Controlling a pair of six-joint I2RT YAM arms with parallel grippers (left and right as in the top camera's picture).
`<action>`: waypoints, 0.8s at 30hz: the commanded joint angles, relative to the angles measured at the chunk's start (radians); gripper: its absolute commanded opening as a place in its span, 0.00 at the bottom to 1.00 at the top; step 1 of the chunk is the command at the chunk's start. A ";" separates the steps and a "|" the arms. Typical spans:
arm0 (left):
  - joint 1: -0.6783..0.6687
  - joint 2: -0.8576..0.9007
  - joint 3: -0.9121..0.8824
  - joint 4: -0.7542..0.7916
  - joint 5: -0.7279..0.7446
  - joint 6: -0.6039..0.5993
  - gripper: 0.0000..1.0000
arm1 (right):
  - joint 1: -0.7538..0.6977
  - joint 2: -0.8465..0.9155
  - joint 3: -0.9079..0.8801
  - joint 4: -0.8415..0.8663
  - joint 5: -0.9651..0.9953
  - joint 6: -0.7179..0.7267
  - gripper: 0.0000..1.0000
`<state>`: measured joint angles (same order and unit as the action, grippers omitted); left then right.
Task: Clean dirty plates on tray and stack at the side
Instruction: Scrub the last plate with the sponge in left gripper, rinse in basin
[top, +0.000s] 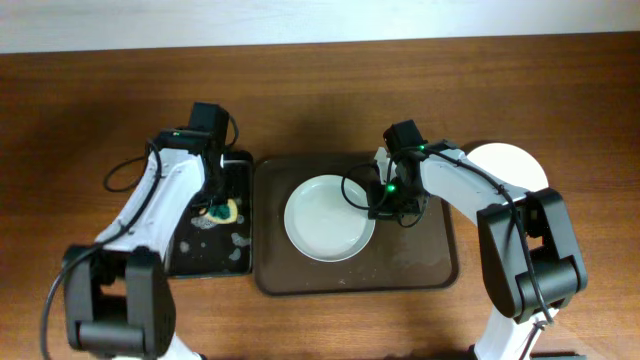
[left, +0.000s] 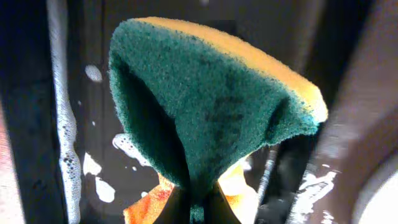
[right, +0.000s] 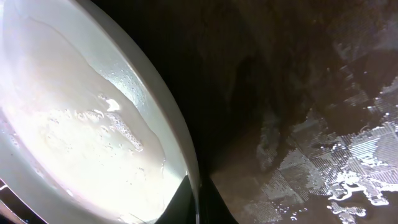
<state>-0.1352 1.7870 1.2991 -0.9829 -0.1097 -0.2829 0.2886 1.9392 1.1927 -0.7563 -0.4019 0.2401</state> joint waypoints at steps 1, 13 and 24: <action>0.038 0.116 -0.010 0.001 -0.011 0.015 0.02 | -0.006 0.005 -0.001 -0.007 0.021 0.004 0.04; 0.038 0.195 -0.010 -0.139 0.042 0.016 0.00 | -0.006 0.005 -0.001 -0.007 0.021 0.004 0.04; 0.038 0.063 -0.011 -0.100 0.034 0.008 1.00 | -0.006 0.005 -0.001 -0.008 0.021 0.004 0.04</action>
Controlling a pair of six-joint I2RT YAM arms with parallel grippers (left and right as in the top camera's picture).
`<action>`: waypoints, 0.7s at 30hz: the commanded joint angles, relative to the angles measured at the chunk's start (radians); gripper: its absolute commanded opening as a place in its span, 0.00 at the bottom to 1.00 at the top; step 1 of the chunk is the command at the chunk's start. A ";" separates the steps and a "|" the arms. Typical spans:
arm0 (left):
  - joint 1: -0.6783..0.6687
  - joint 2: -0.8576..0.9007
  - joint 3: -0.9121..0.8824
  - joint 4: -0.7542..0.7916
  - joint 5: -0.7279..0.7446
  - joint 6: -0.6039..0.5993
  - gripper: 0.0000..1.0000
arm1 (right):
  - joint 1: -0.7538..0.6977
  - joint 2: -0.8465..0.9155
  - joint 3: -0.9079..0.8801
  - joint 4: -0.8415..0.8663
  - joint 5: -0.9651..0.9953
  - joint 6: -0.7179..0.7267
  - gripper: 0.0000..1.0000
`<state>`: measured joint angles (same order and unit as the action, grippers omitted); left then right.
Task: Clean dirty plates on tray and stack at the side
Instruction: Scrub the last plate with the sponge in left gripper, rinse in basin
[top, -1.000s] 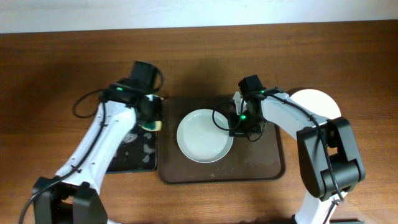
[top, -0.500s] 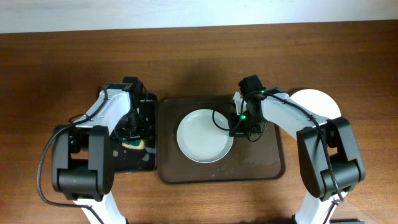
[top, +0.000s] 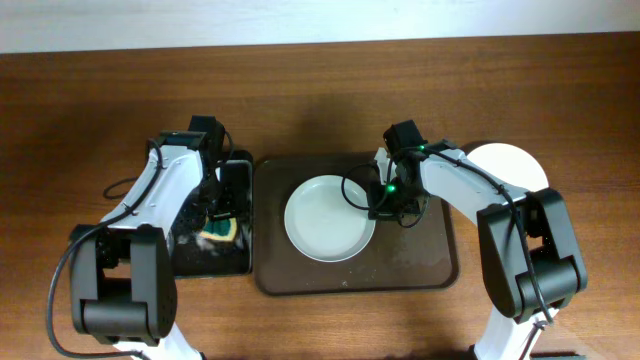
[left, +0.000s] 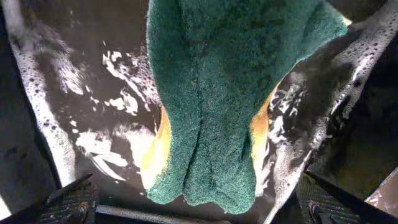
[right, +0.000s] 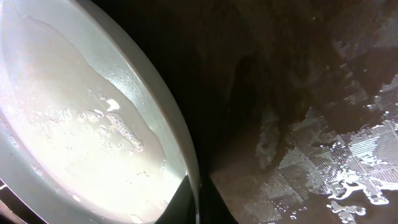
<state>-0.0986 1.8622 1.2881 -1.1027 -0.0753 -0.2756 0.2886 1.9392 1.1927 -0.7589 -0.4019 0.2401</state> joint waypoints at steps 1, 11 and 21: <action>0.002 -0.012 -0.023 0.057 0.000 0.000 0.99 | -0.006 0.005 -0.001 -0.005 0.021 0.004 0.04; 0.002 -0.069 -0.222 0.227 0.085 -0.022 0.00 | -0.006 0.005 -0.001 -0.007 0.021 0.004 0.04; 0.002 -0.082 -0.224 0.288 0.061 -0.022 0.89 | -0.006 0.005 -0.001 -0.008 0.021 0.004 0.04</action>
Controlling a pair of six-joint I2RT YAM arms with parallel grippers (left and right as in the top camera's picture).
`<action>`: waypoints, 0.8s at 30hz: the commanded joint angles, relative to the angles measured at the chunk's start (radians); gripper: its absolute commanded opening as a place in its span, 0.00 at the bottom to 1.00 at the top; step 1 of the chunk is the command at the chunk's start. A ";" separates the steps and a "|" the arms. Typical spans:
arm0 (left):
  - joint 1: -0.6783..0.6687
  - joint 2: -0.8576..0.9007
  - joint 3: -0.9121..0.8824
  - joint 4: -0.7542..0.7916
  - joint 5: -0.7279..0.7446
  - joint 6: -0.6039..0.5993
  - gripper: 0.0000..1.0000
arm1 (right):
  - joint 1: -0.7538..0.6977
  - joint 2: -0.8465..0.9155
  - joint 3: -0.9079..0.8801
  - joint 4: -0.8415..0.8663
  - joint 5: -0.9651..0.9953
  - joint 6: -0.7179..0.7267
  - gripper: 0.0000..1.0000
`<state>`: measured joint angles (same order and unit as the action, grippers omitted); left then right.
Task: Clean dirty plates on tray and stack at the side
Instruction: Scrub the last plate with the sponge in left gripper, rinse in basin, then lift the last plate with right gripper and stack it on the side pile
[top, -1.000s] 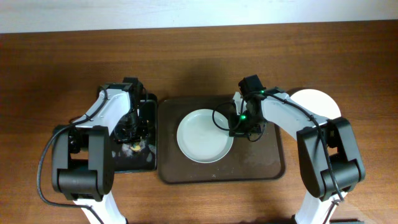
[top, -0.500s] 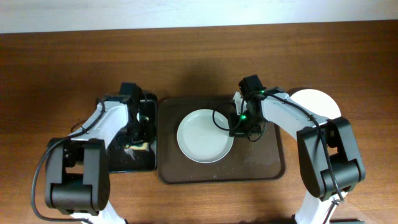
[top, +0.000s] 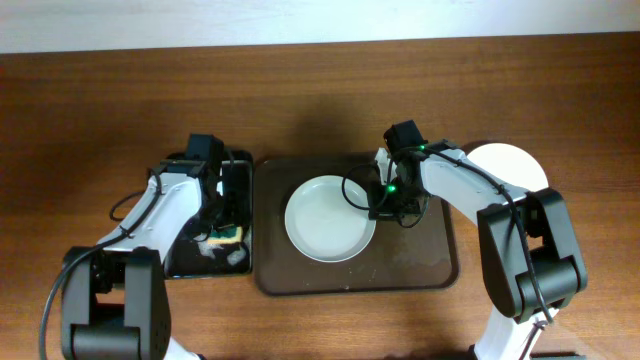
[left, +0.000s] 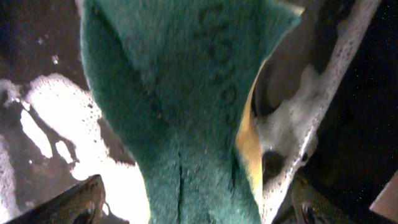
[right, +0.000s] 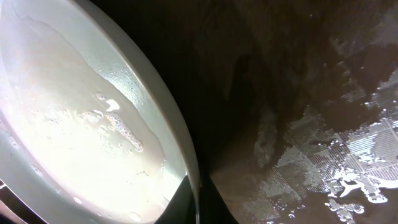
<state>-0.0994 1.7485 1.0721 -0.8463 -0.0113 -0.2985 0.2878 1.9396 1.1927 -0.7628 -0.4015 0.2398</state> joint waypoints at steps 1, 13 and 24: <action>0.002 0.056 -0.009 0.040 0.032 0.001 0.76 | -0.005 0.005 -0.001 -0.004 0.021 0.004 0.05; 0.013 0.031 0.122 -0.133 -0.034 0.140 0.88 | -0.007 0.005 -0.001 -0.006 0.021 0.004 0.05; 0.013 0.031 0.122 -0.166 0.001 0.132 0.99 | -0.008 -0.064 0.028 -0.085 0.021 0.001 0.04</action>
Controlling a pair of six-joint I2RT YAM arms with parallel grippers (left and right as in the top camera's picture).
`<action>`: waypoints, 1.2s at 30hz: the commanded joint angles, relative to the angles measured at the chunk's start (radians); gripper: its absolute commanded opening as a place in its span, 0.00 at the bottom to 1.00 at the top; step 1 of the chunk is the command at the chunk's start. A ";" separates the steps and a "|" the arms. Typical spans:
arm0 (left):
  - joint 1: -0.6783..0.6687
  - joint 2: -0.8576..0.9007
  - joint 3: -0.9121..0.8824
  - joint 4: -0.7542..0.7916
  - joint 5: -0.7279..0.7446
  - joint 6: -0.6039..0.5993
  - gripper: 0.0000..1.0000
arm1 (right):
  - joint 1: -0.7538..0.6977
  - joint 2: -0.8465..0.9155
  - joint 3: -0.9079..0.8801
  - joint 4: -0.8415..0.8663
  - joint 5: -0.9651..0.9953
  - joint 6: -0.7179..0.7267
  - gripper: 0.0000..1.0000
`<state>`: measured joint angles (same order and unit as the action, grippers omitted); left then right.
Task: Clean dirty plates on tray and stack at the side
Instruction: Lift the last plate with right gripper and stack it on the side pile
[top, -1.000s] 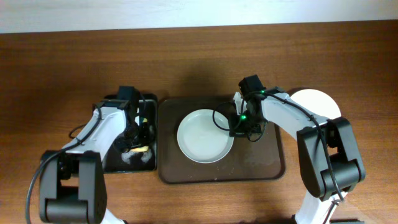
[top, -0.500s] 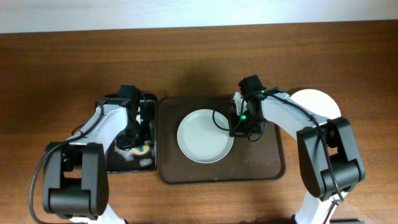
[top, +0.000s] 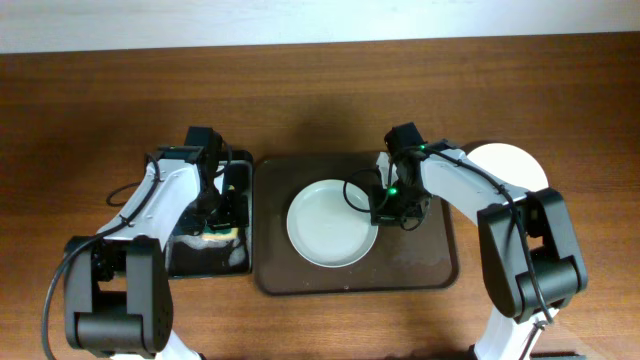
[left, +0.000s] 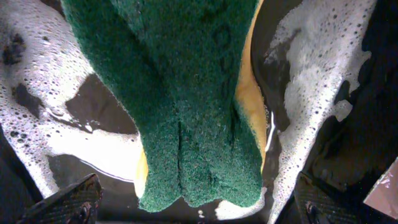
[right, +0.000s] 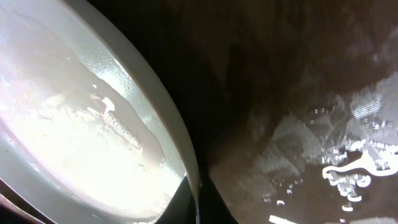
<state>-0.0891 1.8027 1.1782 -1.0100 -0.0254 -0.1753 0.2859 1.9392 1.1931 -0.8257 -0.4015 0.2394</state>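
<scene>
A white plate (top: 333, 222) with soapy film lies on the brown tray (top: 420, 260). My right gripper (top: 385, 205) is shut on its right rim; in the right wrist view the rim (right: 180, 143) runs down between the closed fingers of the gripper (right: 198, 199). The green and yellow sponge (left: 180, 93) lies in foam in the black soap tray (top: 195, 255). My left gripper (left: 193, 200) is open, its fingertips (left: 65, 199) standing wide on either side of the sponge's near end. In the overhead view the sponge (top: 218, 235) shows just below the left gripper (top: 215, 208).
A stack of clean white plates (top: 510, 165) sits right of the brown tray, partly under the right arm. White foam (left: 37, 74) covers much of the soap tray's floor. Wet streaks (right: 348, 168) mark the brown tray beside the plate.
The left gripper, still open, sits further over the foam with the sponge lying flatter in it. The plate has shifted slightly to the right in the right gripper's hold.
First the left gripper was shut on the folded sponge above the soap tray. Then its fingers stood open with the sponge down in the soapy water, where it stays, now in thicker foam. The right gripper stayed shut on the plate's rim throughout.
</scene>
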 joint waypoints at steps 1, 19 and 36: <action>0.003 -0.023 0.016 -0.002 0.015 0.009 0.99 | -0.006 -0.119 0.047 -0.035 0.069 0.002 0.04; 0.003 -0.023 0.016 0.028 0.015 0.009 1.00 | 0.537 -0.478 0.056 -0.047 1.519 0.005 0.04; 0.003 -0.023 0.016 0.029 0.014 0.009 1.00 | -0.413 -0.438 0.055 -0.076 0.449 0.163 0.04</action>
<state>-0.0891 1.8027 1.1782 -0.9806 -0.0177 -0.1753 0.0322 1.5021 1.2335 -0.8680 0.2176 0.3862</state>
